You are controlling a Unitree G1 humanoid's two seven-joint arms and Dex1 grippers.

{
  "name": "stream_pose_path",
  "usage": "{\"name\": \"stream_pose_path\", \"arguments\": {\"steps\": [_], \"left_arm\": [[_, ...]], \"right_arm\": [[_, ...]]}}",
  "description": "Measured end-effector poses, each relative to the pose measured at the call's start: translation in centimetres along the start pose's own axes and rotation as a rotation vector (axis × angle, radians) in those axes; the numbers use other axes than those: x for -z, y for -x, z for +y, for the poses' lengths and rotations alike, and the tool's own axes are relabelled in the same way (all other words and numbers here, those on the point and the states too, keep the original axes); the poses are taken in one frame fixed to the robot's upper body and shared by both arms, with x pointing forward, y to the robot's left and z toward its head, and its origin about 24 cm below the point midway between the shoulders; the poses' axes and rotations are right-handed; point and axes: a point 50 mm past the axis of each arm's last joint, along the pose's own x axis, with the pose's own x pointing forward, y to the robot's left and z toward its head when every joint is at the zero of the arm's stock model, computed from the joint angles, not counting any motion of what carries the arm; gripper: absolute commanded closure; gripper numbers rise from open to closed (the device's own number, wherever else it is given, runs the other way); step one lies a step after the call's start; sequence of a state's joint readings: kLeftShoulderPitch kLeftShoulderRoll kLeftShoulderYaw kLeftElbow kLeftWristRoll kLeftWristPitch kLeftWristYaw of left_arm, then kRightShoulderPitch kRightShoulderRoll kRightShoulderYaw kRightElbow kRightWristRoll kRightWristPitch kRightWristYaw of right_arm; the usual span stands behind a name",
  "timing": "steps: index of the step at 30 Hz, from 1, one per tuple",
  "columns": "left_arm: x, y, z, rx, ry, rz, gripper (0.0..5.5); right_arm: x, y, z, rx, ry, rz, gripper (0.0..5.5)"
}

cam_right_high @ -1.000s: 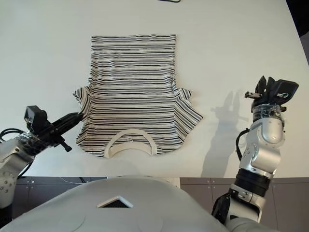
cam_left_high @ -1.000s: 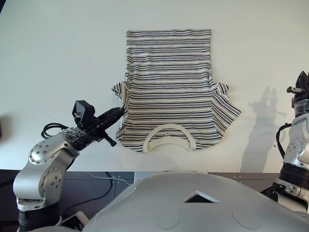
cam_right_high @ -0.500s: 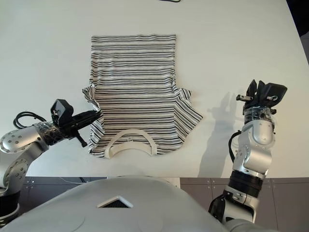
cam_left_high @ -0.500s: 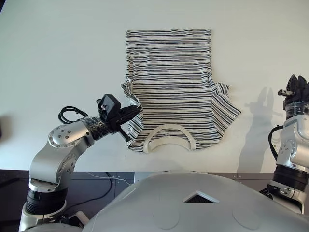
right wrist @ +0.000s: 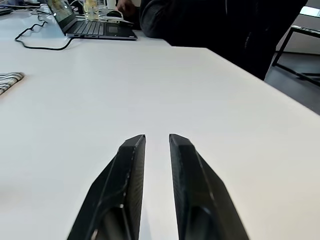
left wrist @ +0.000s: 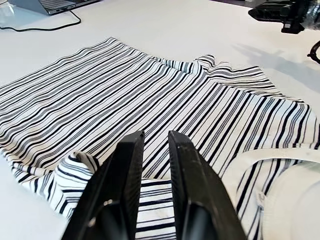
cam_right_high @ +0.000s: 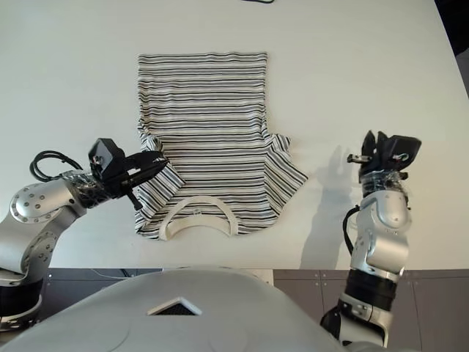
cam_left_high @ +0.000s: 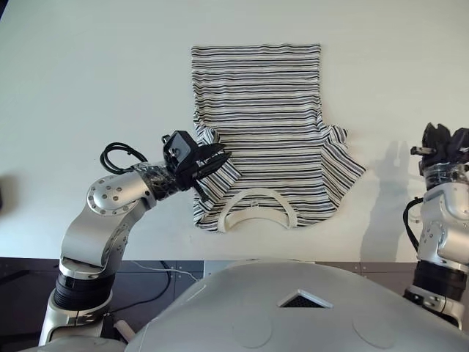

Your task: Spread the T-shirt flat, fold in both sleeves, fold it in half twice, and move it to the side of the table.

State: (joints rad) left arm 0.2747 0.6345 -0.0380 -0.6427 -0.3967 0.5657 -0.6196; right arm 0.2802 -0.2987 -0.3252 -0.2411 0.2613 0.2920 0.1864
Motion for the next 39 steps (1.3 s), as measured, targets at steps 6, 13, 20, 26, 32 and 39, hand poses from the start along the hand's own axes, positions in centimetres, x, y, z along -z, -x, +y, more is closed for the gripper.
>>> {"name": "stream_pose_path", "arguments": {"steps": [6, 13, 20, 26, 32, 39], "left_arm": [[3.5, 1.8, -0.6, -0.196, -0.082, 0.087, 4.64], [3.3, -0.3, 1.0, -0.406, -0.064, -0.034, 4.64], [4.3, -0.5, 0.8, -0.470, -0.090, -0.019, 4.64], [4.9, -0.3, 0.0, -0.476, -0.100, -0.007, 4.59], [4.9, -0.5, -0.1, -0.484, -0.122, -0.004, 4.59], [5.1, -0.5, 0.0, -0.485, -0.138, 0.008, 4.59]], "right_arm": [[1.4, 4.7, 3.3, -0.238, -0.172, 0.232, 4.60], [1.7, 5.8, 4.8, -0.337, -0.311, 0.359, 4.60], [2.1, 5.6, 5.4, -0.334, -0.384, 0.392, 4.60], [1.6, 5.4, 4.9, -0.352, -0.356, 0.351, 4.08], [2.5, 5.6, 4.2, -0.306, -0.275, 0.335, 3.77], [2.8, 5.1, 4.8, -0.314, -0.288, 0.302, 3.77]]}}
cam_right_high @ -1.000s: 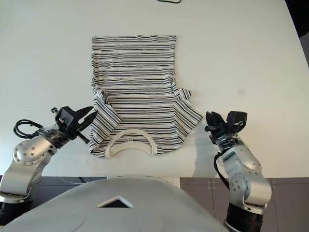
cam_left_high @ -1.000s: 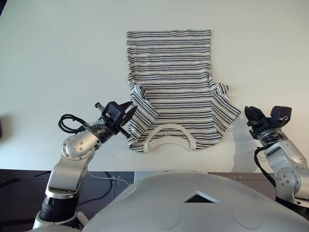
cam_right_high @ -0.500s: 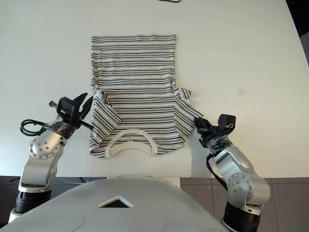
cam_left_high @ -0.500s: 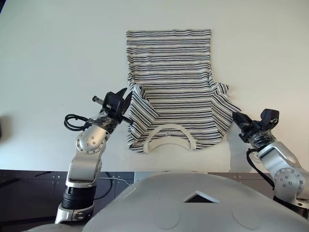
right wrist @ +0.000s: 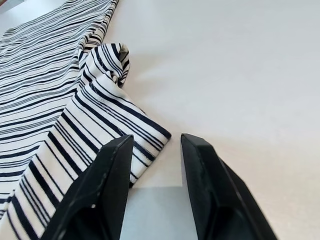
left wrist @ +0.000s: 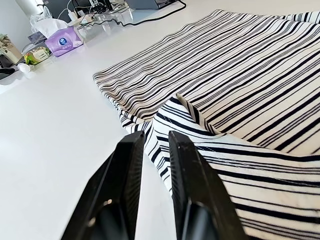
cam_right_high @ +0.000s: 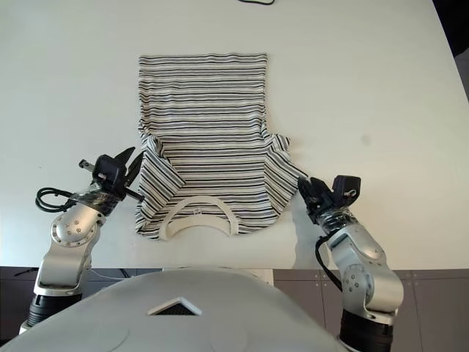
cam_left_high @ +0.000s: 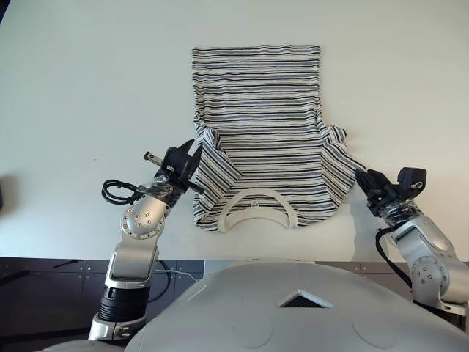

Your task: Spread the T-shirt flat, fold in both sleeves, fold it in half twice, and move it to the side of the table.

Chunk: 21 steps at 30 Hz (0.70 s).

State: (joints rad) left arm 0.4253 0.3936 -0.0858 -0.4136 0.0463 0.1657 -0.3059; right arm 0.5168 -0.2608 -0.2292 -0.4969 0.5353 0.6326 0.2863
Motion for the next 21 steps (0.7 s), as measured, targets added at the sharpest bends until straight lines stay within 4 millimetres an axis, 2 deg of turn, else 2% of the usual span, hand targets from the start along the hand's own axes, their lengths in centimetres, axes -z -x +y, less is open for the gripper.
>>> {"name": "stream_pose_path", "arguments": {"steps": [1, 3, 10, 13, 15, 18, 21], "left_arm": [[-0.1, -0.1, -0.1, 0.004, -0.004, -0.003, 4.59], [-0.3, -0.3, -0.3, 0.020, -0.012, -0.011, 4.59], [-0.7, -0.7, -0.4, 0.028, -0.016, -0.031, 4.59], [-0.8, -0.8, -0.5, 0.037, -0.017, -0.035, 4.59], [-0.8, -1.0, -0.4, 0.037, -0.020, -0.038, 4.59], [-0.8, -1.0, -0.5, 0.038, -0.020, -0.037, 4.59], [-0.8, -1.1, -0.8, 0.045, -0.012, -0.039, 4.59]], "right_arm": [[0.1, -0.2, 0.3, -0.011, -0.032, -0.009, 3.77], [0.2, -0.4, 0.8, -0.025, -0.091, -0.018, 4.10], [0.3, -0.4, 0.6, 0.024, -0.170, -0.036, 5.37], [0.2, -0.6, 0.6, 0.036, -0.175, -0.048, 5.37], [-0.3, -0.6, 1.1, 0.030, -0.049, -0.066, 5.37], [-1.3, -0.3, 3.6, -0.071, 0.190, -0.112, 5.37], [-2.2, 0.2, 4.9, -0.132, 0.312, -0.163, 5.37]]}}
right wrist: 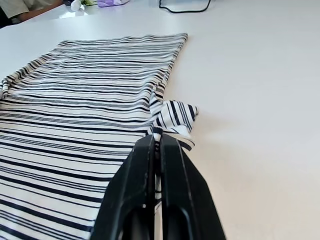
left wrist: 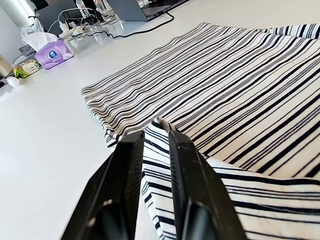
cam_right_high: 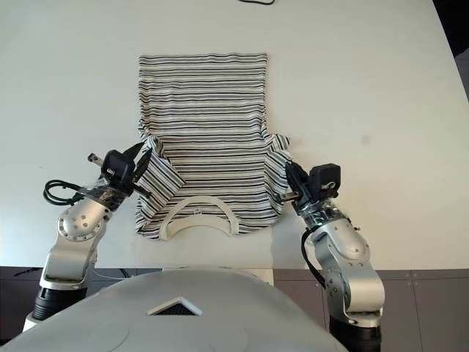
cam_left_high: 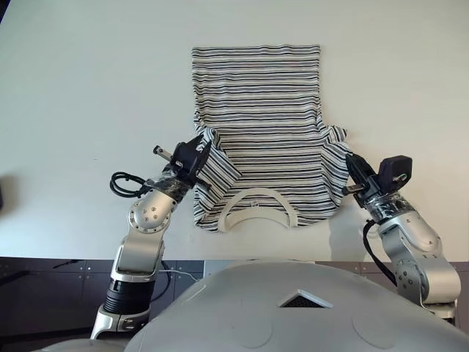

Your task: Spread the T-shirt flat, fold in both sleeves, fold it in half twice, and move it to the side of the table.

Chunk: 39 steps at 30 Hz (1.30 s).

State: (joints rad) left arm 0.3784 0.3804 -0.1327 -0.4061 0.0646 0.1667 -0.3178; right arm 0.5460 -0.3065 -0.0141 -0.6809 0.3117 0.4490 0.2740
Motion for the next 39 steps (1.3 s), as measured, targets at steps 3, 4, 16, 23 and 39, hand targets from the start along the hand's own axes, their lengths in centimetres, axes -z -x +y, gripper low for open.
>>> {"name": "stream_pose_path", "arguments": {"steps": [3, 4, 16, 23, 39], "left_arm": [[-0.1, -0.1, 0.1, -0.001, -0.003, -0.004, 4.59], [-0.2, -0.2, 0.1, -0.001, -0.008, -0.009, 4.59], [-1.1, -1.3, 0.1, 0.059, -0.022, -0.038, 4.59], [-1.1, -1.3, 0.0, 0.071, -0.022, -0.037, 4.59], [-1.0, -0.1, 0.5, 0.207, -0.125, -0.034, 4.59]], "right_arm": [[-1.0, -0.2, 0.9, -0.084, 0.033, -0.039, 5.37], [-1.1, -0.3, 1.2, -0.101, 0.035, -0.046, 5.37], [-0.8, -2.0, 4.1, -0.346, 0.217, 0.063, 5.37], [0.4, -1.6, 4.5, -0.410, 0.244, 0.141, 5.37], [-2.7, -0.5, -0.3, -0.430, 0.022, 0.043, 4.49]]}}
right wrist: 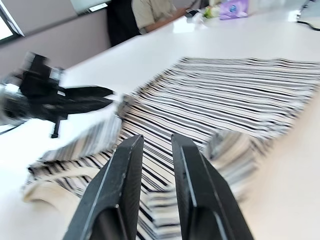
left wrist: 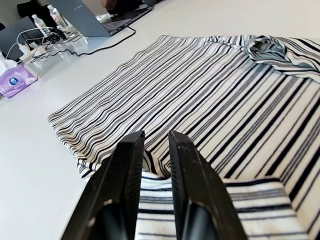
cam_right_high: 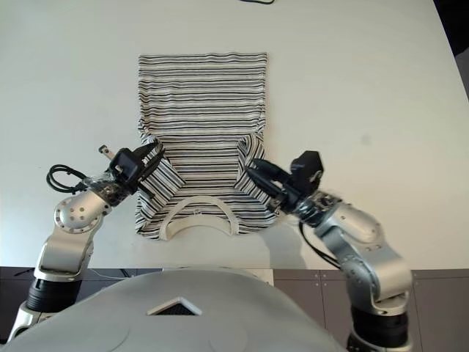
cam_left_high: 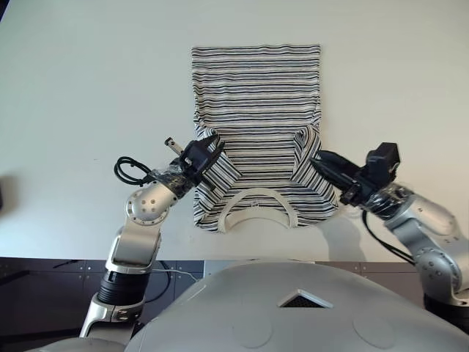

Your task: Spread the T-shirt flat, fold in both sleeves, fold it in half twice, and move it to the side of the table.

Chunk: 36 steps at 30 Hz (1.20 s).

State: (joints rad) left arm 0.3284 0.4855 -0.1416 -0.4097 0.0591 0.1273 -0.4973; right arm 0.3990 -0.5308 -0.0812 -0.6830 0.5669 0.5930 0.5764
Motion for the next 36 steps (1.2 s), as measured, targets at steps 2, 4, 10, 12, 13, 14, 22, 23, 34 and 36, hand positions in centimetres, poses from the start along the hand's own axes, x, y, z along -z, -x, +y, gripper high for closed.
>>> {"name": "stream_pose_path", "arguments": {"steps": [2, 4, 10, 12, 13, 14, 22, 23, 34, 36], "left_arm": [[0.2, 1.7, 0.2, 0.082, -0.088, -0.006, 4.59], [0.3, 3.4, 0.4, 0.156, -0.203, -0.017, 4.59], [0.5, 4.9, 0.6, 0.274, -0.379, -0.067, 4.59], [0.8, 6.1, 1.2, 0.316, -0.446, -0.069, 4.59], [1.1, 6.9, 1.6, 0.346, -0.491, -0.069, 4.59], [1.7, 8.1, 2.0, 0.395, -0.541, -0.045, 4.44], [4.8, 11.9, 2.0, 0.706, -0.758, -0.009, 3.81], [4.8, 11.7, 1.8, 0.713, -0.775, -0.021, 3.81], [4.7, 8.4, -1.0, 0.594, -0.818, -0.157, 3.81], [4.6, 8.2, -1.0, 0.591, -0.825, -0.159, 3.81]], "right_arm": [[0.4, 1.5, -1.4, 0.029, 0.107, 0.085, 4.49], [1.2, 2.9, -1.6, 0.007, 0.151, 0.150, 4.49], [3.9, 3.5, -0.7, -0.090, 0.274, 0.274, 4.49], [4.9, 4.2, -0.3, -0.105, 0.303, 0.310, 4.49], [5.1, 4.6, -0.2, -0.107, 0.302, 0.316, 4.49], [5.1, 5.2, -0.3, -0.103, 0.305, 0.320, 4.45], [5.3, 6.7, -1.0, -0.057, 0.316, 0.319, 4.45], [5.3, 6.6, -1.0, -0.056, 0.320, 0.318, 4.45], [4.6, 5.3, -1.7, -0.075, 0.373, 0.288, 4.45], [4.6, 5.2, -1.6, -0.080, 0.373, 0.286, 4.45]]}}
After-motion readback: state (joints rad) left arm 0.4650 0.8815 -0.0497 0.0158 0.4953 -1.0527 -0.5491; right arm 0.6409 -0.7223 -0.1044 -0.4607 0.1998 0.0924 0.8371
